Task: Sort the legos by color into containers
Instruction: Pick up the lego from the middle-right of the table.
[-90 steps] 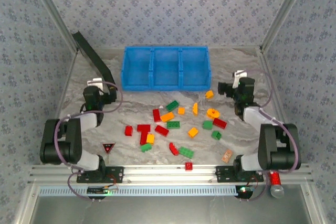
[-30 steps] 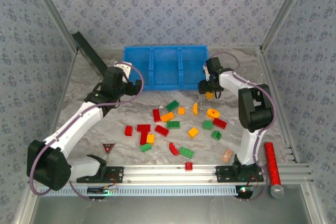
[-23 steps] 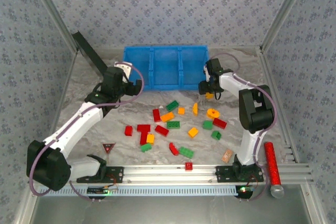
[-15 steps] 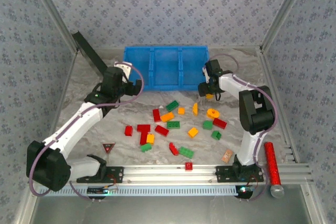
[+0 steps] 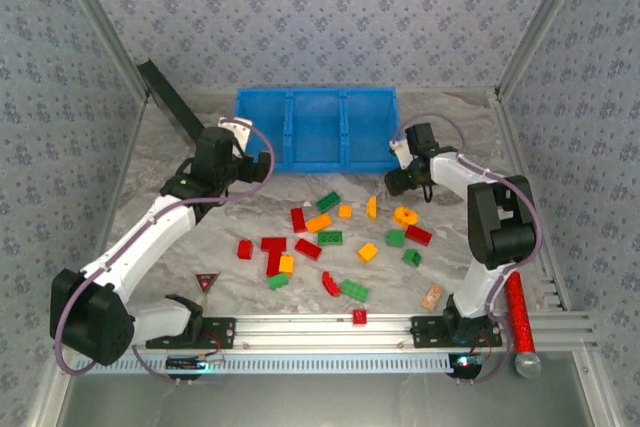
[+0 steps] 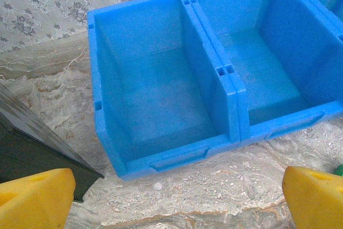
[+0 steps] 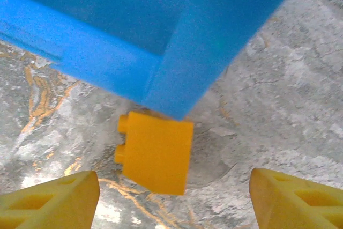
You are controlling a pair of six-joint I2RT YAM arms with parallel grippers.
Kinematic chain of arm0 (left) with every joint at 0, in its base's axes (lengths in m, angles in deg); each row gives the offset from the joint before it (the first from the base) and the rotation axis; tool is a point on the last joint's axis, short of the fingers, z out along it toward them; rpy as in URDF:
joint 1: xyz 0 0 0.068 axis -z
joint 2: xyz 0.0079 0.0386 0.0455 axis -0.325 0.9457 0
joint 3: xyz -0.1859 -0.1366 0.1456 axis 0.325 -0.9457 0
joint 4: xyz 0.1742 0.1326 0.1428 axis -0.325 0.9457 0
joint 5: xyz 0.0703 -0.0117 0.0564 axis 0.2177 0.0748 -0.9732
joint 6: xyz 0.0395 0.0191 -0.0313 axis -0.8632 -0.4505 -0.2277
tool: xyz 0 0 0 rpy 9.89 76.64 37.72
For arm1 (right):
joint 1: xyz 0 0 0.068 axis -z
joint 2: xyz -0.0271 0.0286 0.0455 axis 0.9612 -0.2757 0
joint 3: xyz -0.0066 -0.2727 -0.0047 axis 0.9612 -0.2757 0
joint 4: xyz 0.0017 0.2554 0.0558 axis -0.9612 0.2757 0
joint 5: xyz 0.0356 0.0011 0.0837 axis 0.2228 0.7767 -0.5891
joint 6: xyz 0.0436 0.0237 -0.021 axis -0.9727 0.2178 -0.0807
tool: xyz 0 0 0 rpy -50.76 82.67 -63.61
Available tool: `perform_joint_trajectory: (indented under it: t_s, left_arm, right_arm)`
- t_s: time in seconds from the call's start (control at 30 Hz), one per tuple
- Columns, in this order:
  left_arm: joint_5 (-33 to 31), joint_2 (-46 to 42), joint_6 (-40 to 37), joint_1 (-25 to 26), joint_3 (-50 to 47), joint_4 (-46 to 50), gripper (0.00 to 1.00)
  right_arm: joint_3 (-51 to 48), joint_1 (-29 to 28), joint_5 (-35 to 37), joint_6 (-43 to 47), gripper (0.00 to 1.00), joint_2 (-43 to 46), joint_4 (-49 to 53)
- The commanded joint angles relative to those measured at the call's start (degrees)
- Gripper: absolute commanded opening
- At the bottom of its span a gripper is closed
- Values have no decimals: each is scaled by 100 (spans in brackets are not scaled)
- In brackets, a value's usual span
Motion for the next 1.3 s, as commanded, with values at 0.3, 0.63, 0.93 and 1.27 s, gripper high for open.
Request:
perform_joint_trajectory:
  t_s: [0.3,0.63,0.93,1.27]
  left_arm:
    - [66,181,-294,45,51,-193,99]
    - [103,165,-356,45,43,-193,99]
    - [88,61,-396,45,0,-166,99]
    - [62,-50,-439,45,-64,-232,99]
  right_arm:
    - [263,-38,-218,670,71,-550,-120]
    - [-67,-127,-50,631,66,-438,-198]
    - [-392,-128,74,555,67,-255,-483]
    - [-709,-98,80,534,61,38,-743]
